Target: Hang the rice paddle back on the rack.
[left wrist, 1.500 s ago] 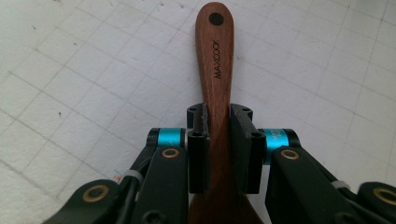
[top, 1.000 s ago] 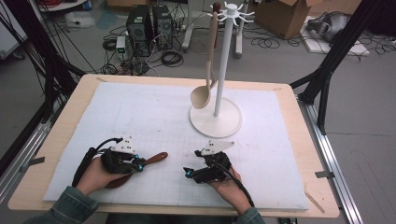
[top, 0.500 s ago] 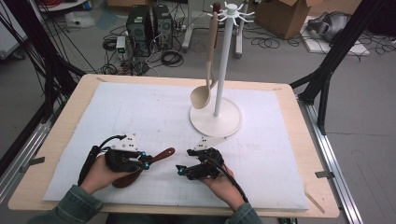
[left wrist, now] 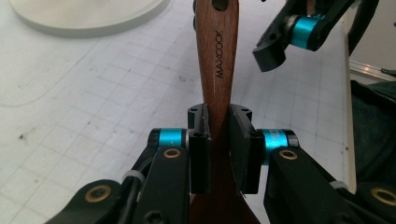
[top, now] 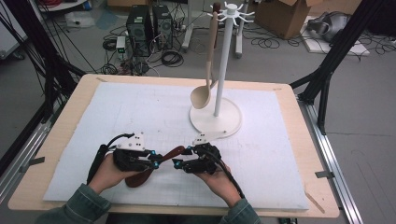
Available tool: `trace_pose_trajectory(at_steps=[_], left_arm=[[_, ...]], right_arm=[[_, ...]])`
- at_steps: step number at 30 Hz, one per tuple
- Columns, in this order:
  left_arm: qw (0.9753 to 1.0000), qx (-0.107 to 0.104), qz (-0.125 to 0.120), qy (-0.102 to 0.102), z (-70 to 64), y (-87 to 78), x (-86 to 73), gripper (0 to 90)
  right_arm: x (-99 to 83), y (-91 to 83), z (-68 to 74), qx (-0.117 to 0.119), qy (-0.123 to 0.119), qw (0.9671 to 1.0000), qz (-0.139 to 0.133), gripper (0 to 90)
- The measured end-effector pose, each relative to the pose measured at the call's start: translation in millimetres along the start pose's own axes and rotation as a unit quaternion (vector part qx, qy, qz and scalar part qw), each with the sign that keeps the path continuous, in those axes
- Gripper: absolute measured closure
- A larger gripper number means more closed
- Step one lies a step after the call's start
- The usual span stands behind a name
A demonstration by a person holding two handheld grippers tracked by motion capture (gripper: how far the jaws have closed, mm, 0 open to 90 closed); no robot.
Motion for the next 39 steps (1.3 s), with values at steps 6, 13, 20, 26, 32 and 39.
trace_pose_trajectory(at_steps=[6, 13, 20, 26, 32, 39], left_arm=[[0.9999, -0.002, -0.013, 0.001, -1.0, 1.8, 6.6, 78.2], [0.9998, -0.008, -0.018, -0.003, -0.8, -1.0, 5.0, 77.7], [0.9992, -0.030, -0.022, -0.018, -0.8, -6.0, -2.1, 75.7], [0.9976, -0.059, -0.014, -0.032, 0.9, -9.1, -12.1, 67.4], [0.9941, -0.090, -0.018, -0.058, 3.6, -4.9, -14.9, 63.8], [0.9942, -0.088, -0.027, -0.055, 5.4, -7.5, -9.5, 71.8]], right_arm=[[7.8, -5.9, 2.6, 0.008, 0.006, 0.9999, -0.007, 53.0], [10.4, -6.5, 2.8, 0.014, 0.010, 0.9998, -0.013, 58.1], [10.5, -4.3, 4.9, 0.020, 0.007, 0.9997, -0.009, 60.5], [11.9, -3.6, 6.0, 0.023, 0.004, 0.9996, -0.013, 60.7], [14.8, -4.0, 8.1, 0.027, -0.001, 0.9995, -0.014, 61.8], [21.2, -6.2, 15.7, 0.034, -0.012, 0.9991, -0.020, 62.8]])
Point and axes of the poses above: each handheld gripper's, and its own axes: y roughly forward along the jaws, x roughly out of its top, z roughly to its left, the point moved 7 cm from there along y, roughly forward along the jaws, and after that the axes turned 10 degrees about y, right-handed, at the moved point
